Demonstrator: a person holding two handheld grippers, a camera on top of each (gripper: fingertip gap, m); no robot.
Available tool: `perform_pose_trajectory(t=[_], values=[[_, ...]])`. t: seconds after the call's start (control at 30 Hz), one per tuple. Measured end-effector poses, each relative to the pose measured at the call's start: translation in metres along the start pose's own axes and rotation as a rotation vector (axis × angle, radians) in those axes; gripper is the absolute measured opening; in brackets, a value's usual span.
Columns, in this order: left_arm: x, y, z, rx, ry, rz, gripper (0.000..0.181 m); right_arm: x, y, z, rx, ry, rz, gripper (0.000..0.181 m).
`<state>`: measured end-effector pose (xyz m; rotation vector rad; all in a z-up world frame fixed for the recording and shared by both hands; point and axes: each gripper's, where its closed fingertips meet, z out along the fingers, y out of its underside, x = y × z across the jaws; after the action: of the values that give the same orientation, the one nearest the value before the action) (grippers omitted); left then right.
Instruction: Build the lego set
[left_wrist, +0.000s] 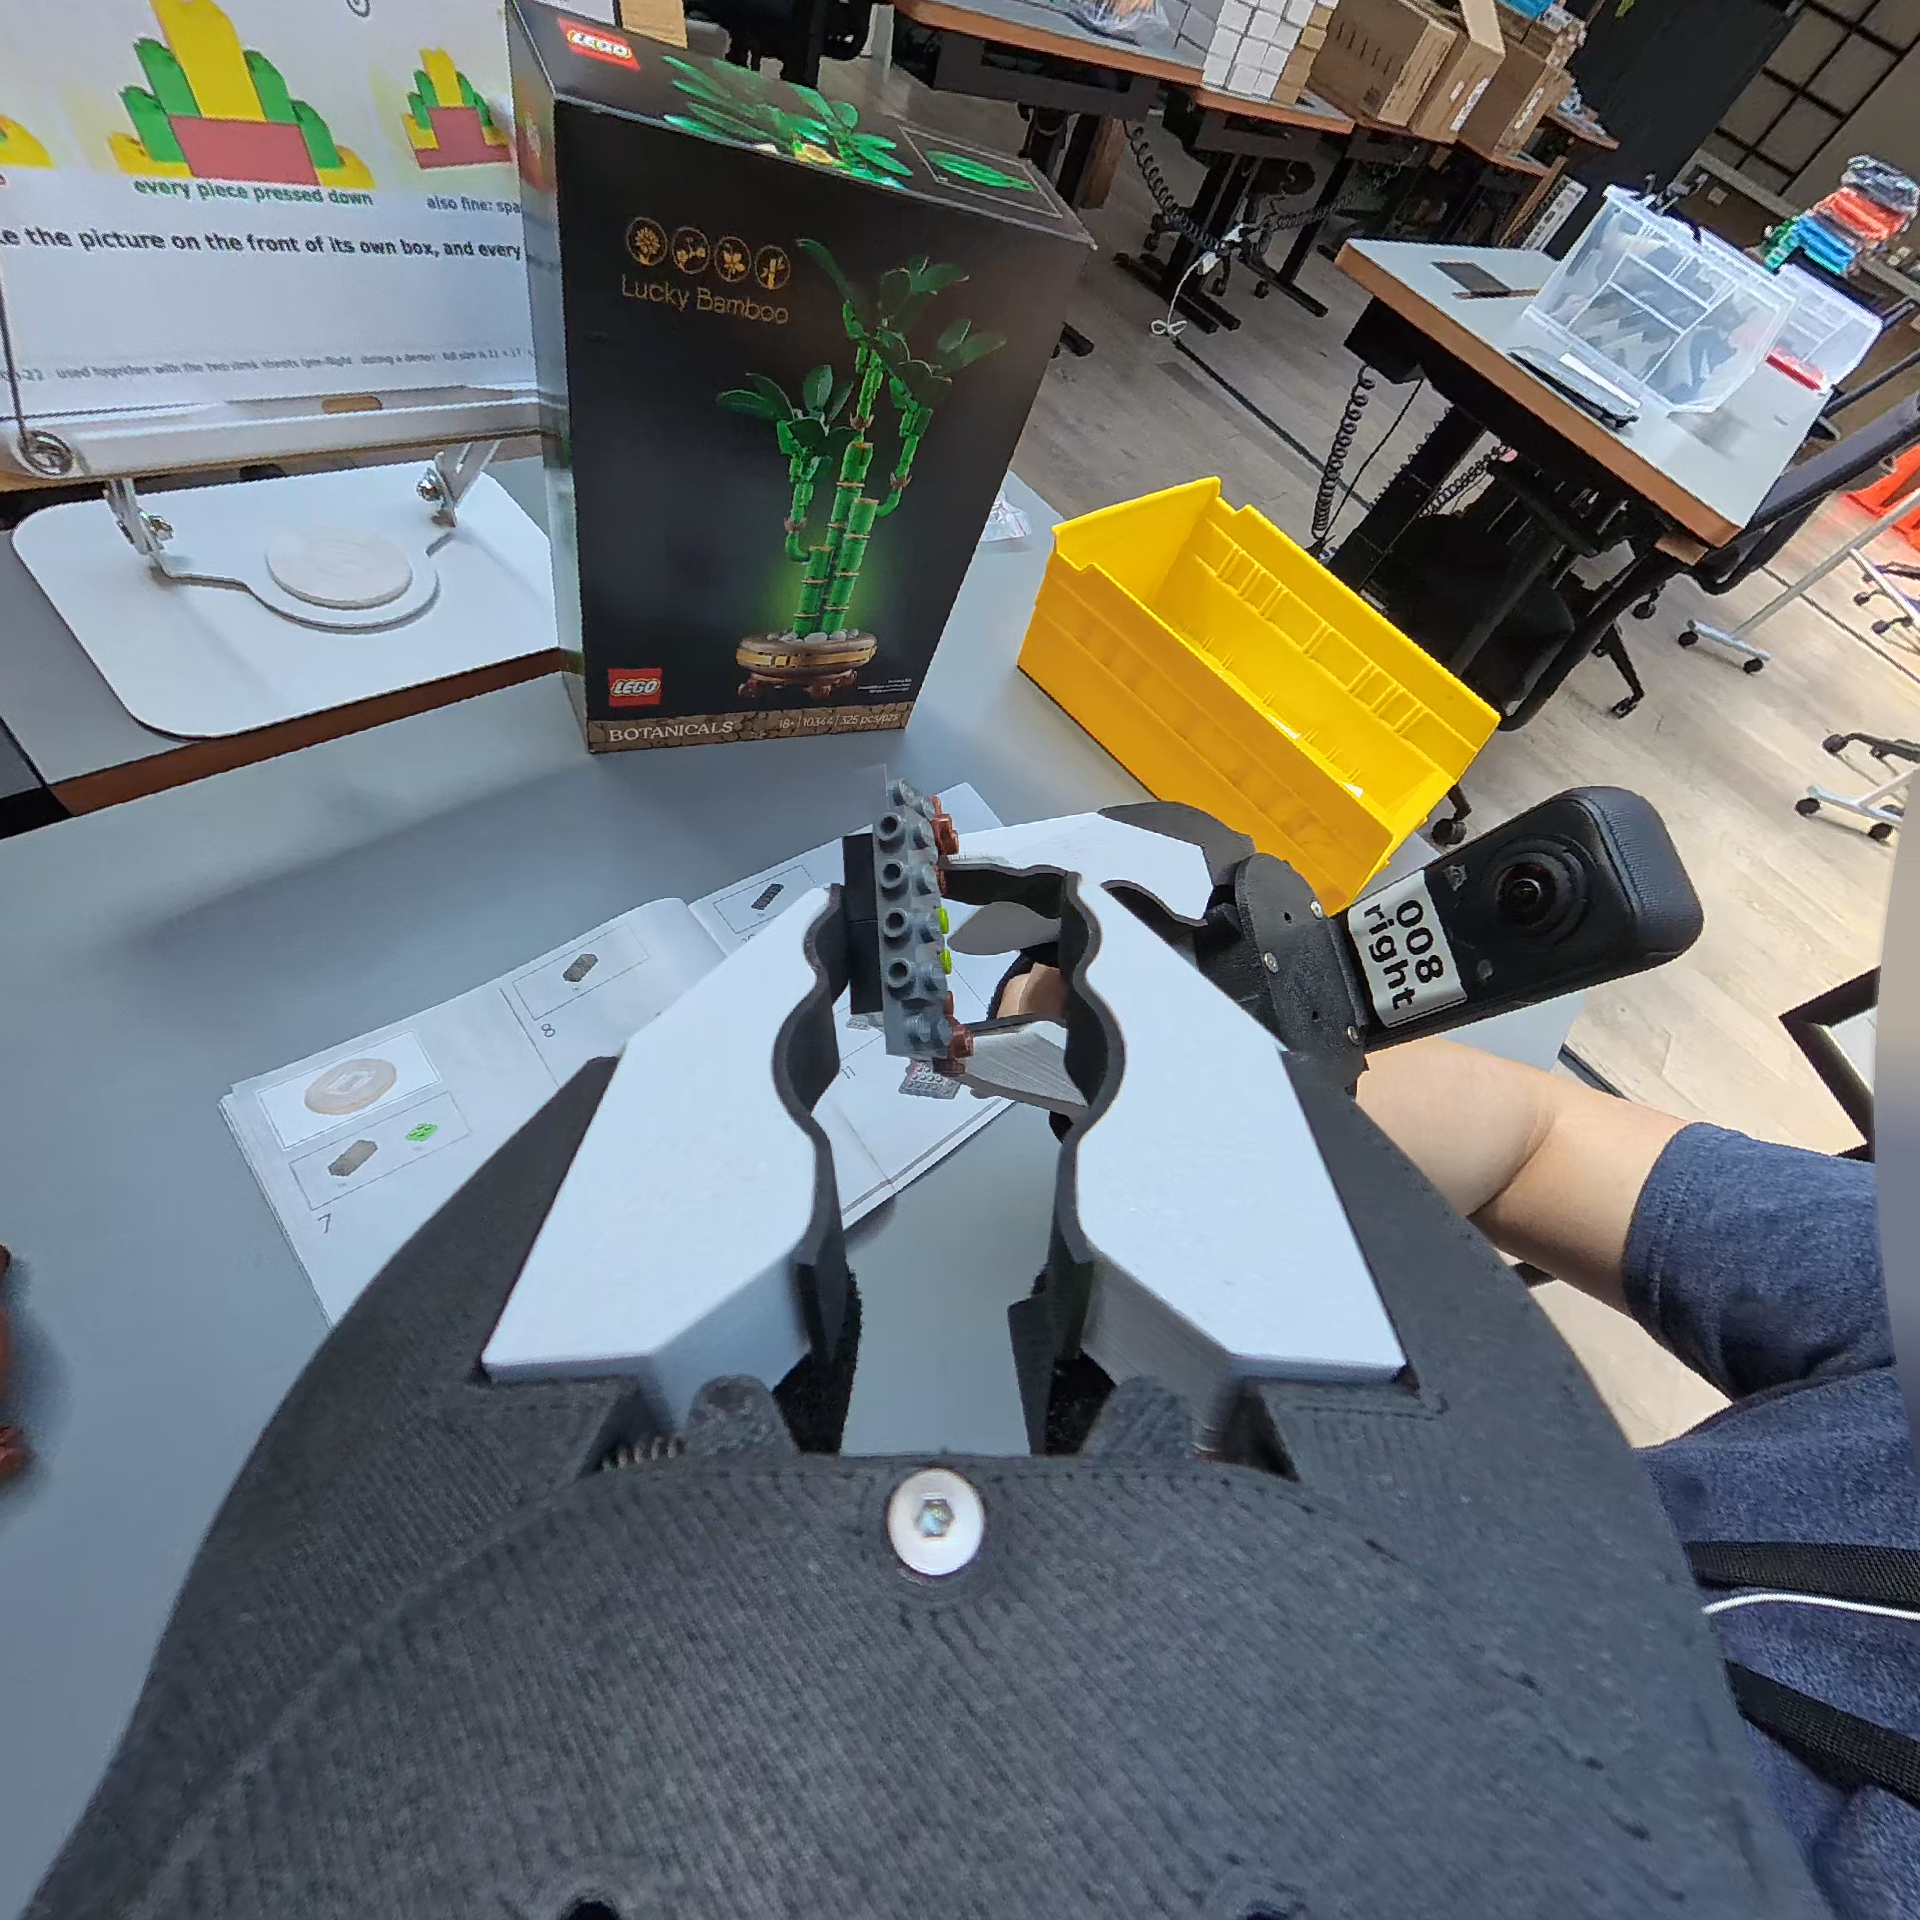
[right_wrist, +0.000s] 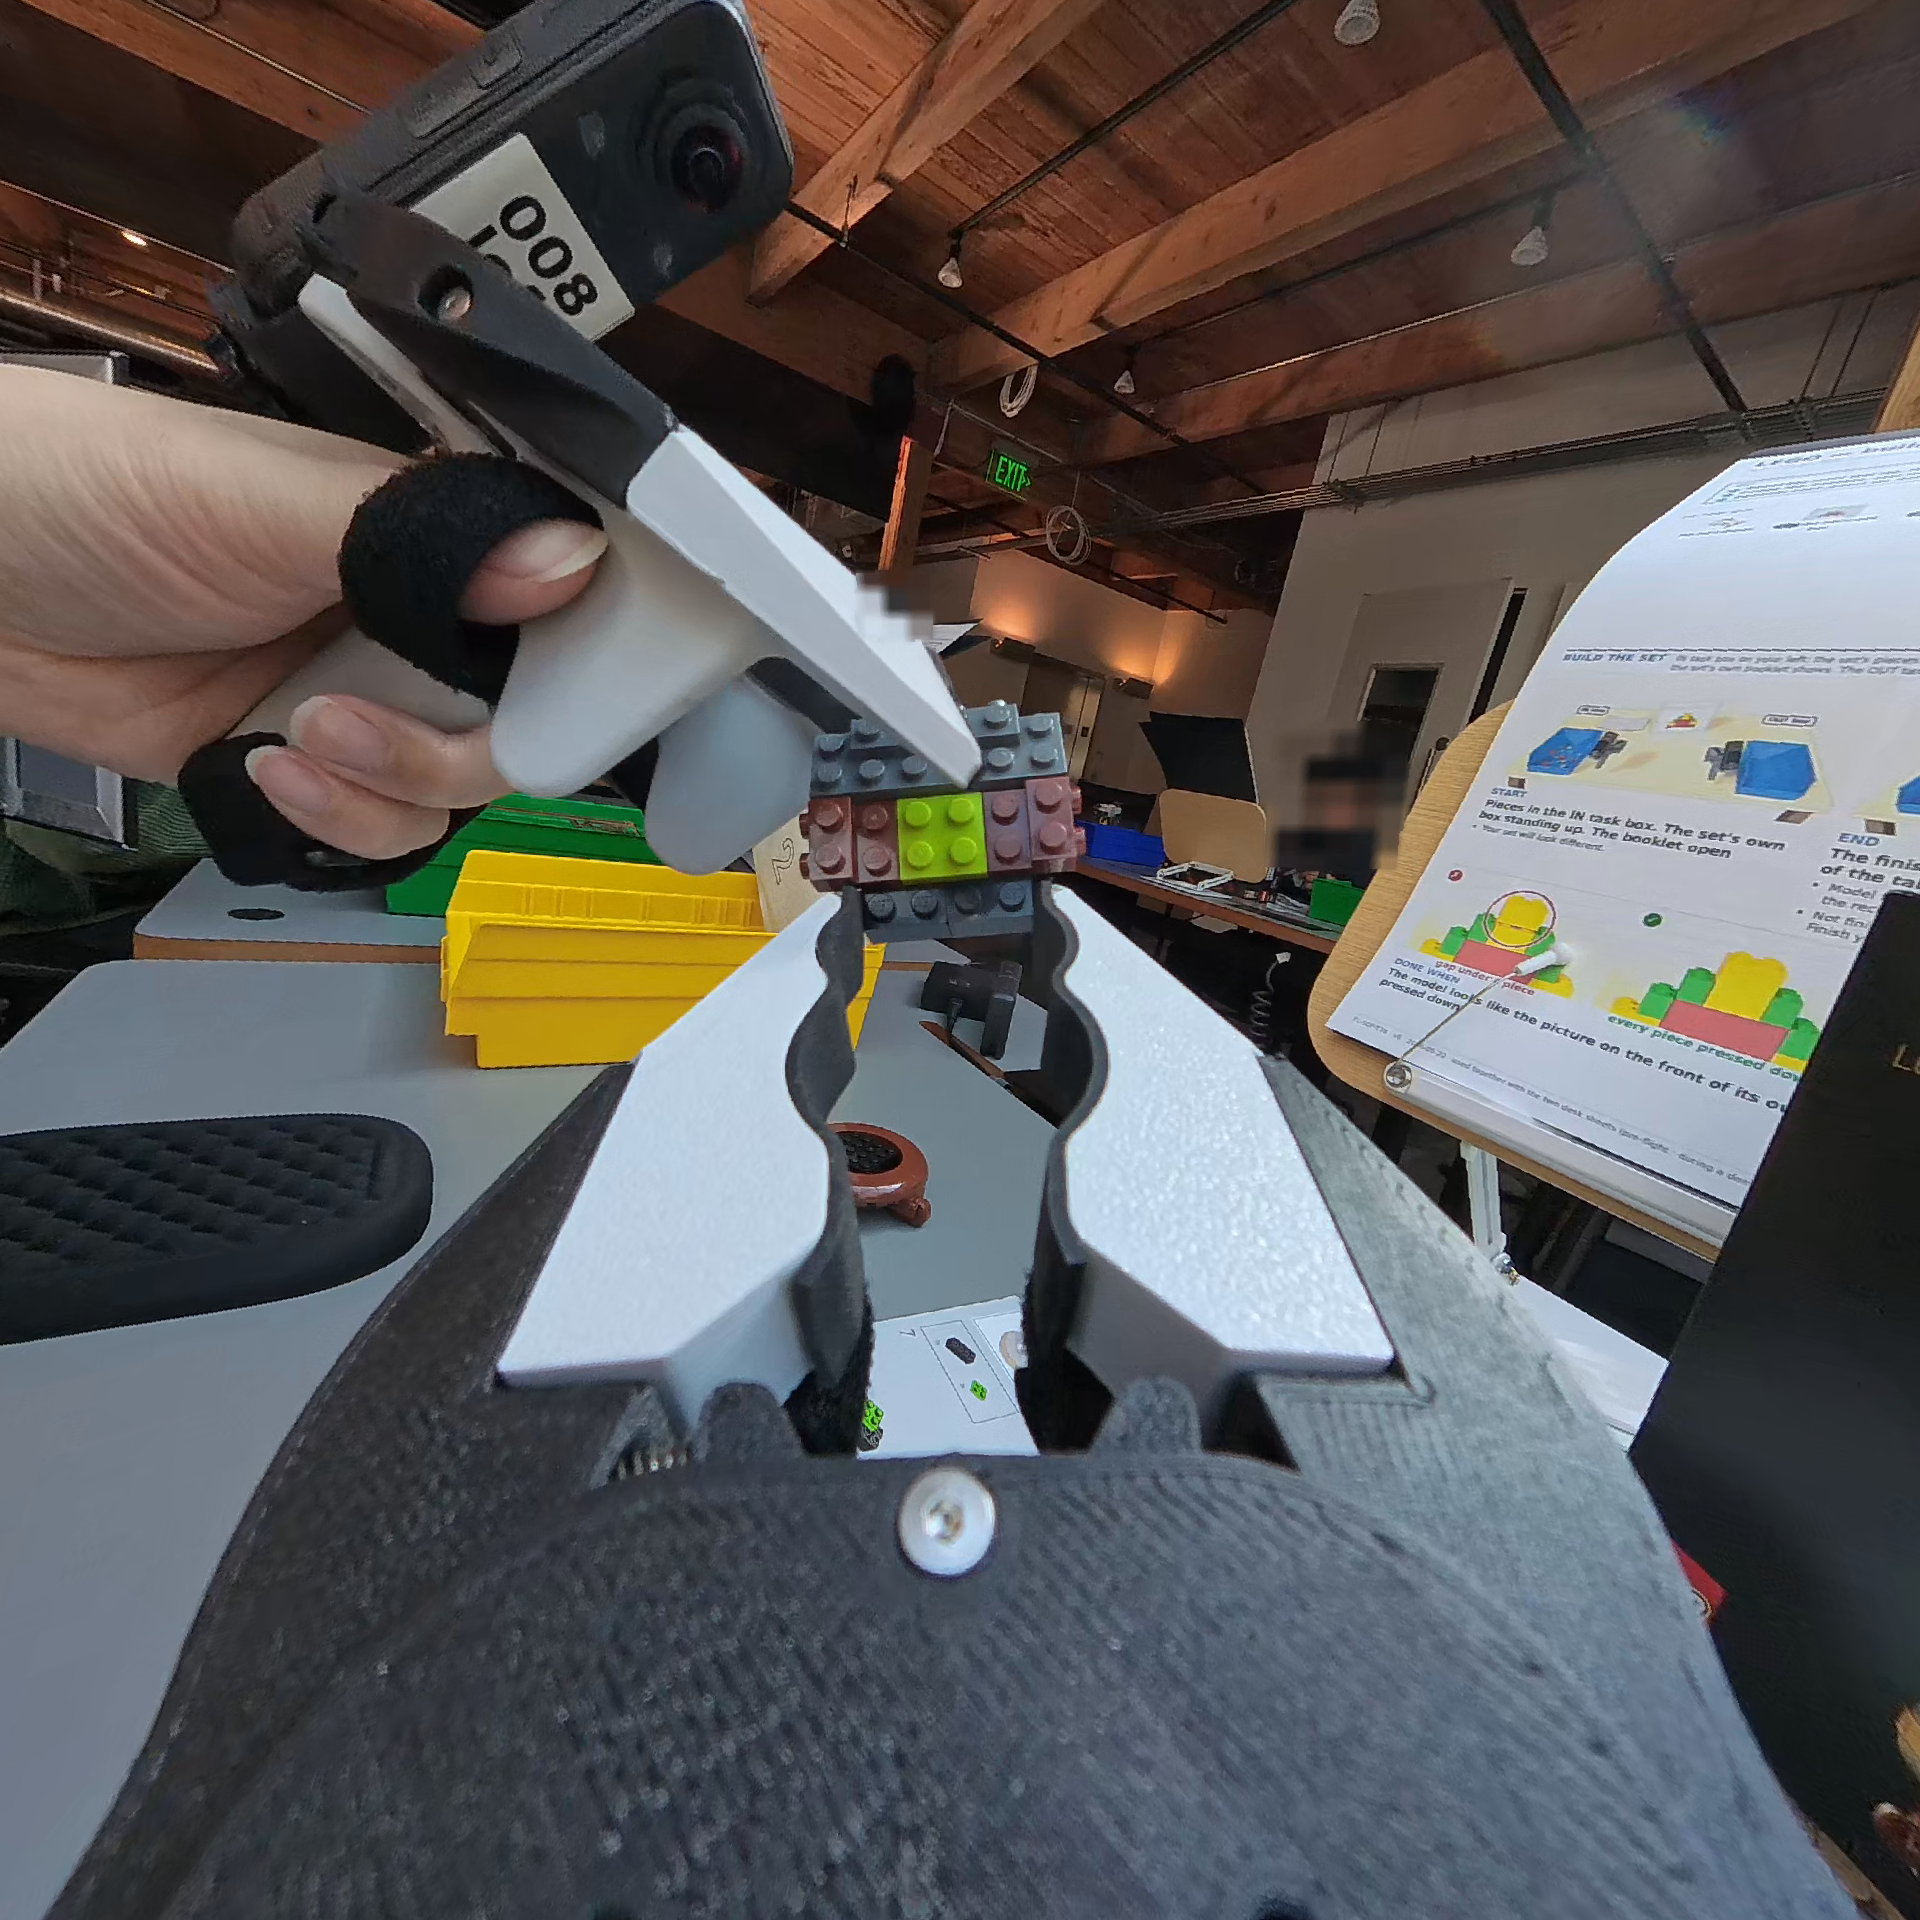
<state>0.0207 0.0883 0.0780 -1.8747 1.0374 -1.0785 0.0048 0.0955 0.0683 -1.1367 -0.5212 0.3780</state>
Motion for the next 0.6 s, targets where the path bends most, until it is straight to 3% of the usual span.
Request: perform_pose_trajectory(t=[0.6], values=[[0.003, -0.0039, -0.0045, 0.048, 0.055, -0.046, 0.03, 0.0002, -0.0044, -0.0015, 0.024, -0.006, 0.019, 0.031]])
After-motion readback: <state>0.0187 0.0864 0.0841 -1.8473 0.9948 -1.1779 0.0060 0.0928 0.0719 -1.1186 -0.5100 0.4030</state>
